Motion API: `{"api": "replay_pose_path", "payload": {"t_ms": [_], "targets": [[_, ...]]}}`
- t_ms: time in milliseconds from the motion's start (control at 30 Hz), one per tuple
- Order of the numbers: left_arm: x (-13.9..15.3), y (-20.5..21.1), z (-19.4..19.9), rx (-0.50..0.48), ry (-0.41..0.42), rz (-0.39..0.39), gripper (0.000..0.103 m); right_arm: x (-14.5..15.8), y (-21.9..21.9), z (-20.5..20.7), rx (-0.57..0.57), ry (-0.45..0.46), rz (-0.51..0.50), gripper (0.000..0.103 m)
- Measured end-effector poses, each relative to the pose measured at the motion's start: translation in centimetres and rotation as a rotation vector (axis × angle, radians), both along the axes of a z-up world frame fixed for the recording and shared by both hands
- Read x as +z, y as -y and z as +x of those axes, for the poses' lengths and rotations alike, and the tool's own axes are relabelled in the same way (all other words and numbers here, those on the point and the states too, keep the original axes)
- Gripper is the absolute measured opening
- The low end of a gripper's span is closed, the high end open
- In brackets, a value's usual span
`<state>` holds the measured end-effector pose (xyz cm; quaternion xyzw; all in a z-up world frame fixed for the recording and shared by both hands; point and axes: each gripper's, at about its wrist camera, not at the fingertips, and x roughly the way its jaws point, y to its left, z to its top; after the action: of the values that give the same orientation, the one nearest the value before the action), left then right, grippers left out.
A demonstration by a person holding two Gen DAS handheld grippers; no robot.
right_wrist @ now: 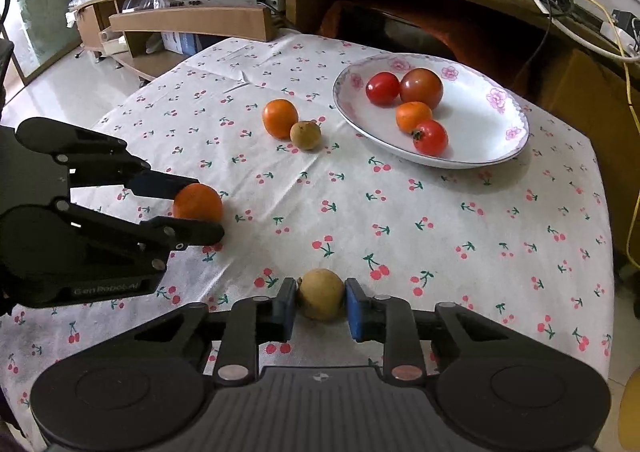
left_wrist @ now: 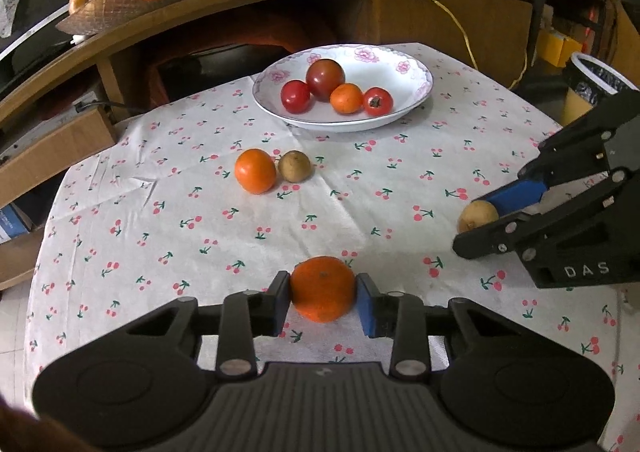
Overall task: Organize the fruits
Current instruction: 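Carry the orange and kiwi over the white bowl and release both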
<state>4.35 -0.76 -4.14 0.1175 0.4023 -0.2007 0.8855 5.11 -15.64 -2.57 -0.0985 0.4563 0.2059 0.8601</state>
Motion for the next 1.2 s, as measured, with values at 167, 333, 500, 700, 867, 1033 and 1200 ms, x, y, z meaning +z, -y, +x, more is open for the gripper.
{"api": "replay_pose_path", "payload": {"t_ms": [167, 333, 500, 700, 867, 1033, 1200], "targets": [[0.9, 0.3, 0.6, 0.01, -0.003, -0.033, 0.04, 0.9, 0.5, 0.5, -0.026, 0.011, 0.033, 0.025], [2.6, 1.5, 2.3, 0.011, 0.031, -0.068, 0.04, 2.0, 1.0, 1.7, -0.056, 0.043, 0.06, 0.025], [3.6, 3.1, 4.6, 0.011, 0.064, -0.071, 0.04, 2.7, 1.9, 4.1, -0.103, 0.068, 0.083, 0.025], [4.0, 4.0, 7.9, 0.037, 0.074, -0.072, 0.04, 3.2, 2.9, 7.0, -0.152, 0.093, 0.103, 0.025], [3.5, 4.6, 10.7, 0.057, 0.07, -0.07, 0.04, 2.7, 3.2, 9.2, -0.172, 0.105, 0.089, 0.025], [2.6, 5.3, 12.4, 0.059, 0.064, -0.066, 0.04, 1.9, 3.7, 10.9, -0.182, 0.104, 0.074, 0.025], [1.8, 5.6, 13.3, 0.061, 0.049, -0.065, 0.04, 1.7, 4.1, 11.9, -0.176, 0.12, 0.076, 0.026]]}}
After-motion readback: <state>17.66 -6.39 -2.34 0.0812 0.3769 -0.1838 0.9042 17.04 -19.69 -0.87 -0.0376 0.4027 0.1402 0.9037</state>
